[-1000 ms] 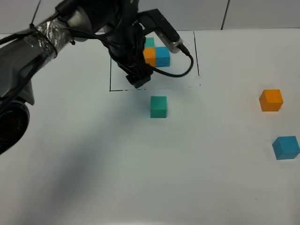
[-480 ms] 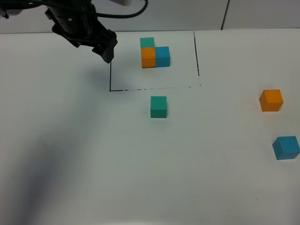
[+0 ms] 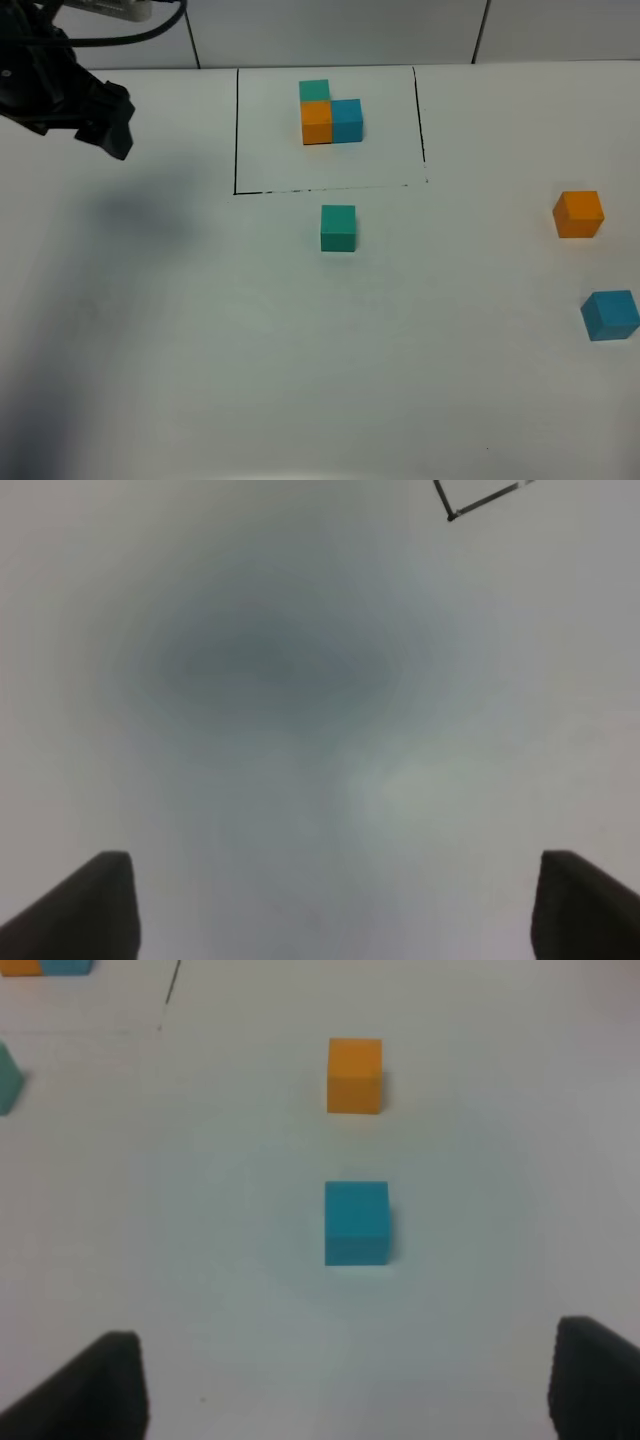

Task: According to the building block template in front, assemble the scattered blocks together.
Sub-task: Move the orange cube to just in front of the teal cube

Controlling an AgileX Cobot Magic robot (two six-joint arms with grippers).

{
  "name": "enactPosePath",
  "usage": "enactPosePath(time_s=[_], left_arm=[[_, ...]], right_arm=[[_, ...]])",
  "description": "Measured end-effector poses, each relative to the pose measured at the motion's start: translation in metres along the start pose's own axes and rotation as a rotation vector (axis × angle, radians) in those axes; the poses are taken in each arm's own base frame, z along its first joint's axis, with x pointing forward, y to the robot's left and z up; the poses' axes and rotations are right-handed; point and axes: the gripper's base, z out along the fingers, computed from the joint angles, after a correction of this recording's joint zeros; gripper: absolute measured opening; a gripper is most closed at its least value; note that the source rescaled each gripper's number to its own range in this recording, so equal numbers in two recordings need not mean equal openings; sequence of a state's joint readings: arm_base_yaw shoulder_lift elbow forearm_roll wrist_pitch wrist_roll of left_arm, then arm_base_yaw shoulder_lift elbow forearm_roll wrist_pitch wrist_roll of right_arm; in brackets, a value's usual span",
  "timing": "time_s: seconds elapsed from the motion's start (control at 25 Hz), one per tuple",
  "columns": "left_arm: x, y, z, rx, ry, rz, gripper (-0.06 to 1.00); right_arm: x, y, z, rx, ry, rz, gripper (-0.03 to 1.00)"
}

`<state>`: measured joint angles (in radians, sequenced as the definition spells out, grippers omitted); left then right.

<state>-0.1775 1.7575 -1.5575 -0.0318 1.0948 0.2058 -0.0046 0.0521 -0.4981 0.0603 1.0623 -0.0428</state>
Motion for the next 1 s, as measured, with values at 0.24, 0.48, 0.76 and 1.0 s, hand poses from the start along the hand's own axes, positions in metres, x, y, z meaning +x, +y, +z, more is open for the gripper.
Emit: enactPosePath(time_s=[0.24,0.48,0.76,1.0], left_arm=[[0.064,-0.007,-0.043,-0.041,-0.084,-0.069,0.78],[0.11,-0.011,-0.075,-0.126,-0.2,-0.138,0.78],[0.164,-0.022,-0.091,-0.149,-0.283,-0.19,0.78],[0.214,-0.033,-0.093,-0.153,-0.384,-0.222,0.78]], right_arm=[[0.0,0.0,0.0,-0.001,0.0,0.0,0.66],[0.0,0.0,0.0,-0.001,0.0,0.0,0.65],[0.0,0.0,0.0,-0.002,0.0,0.001,0.65],[0.0,0.0,0.0,-0.003,0.0,0.002,0.65]])
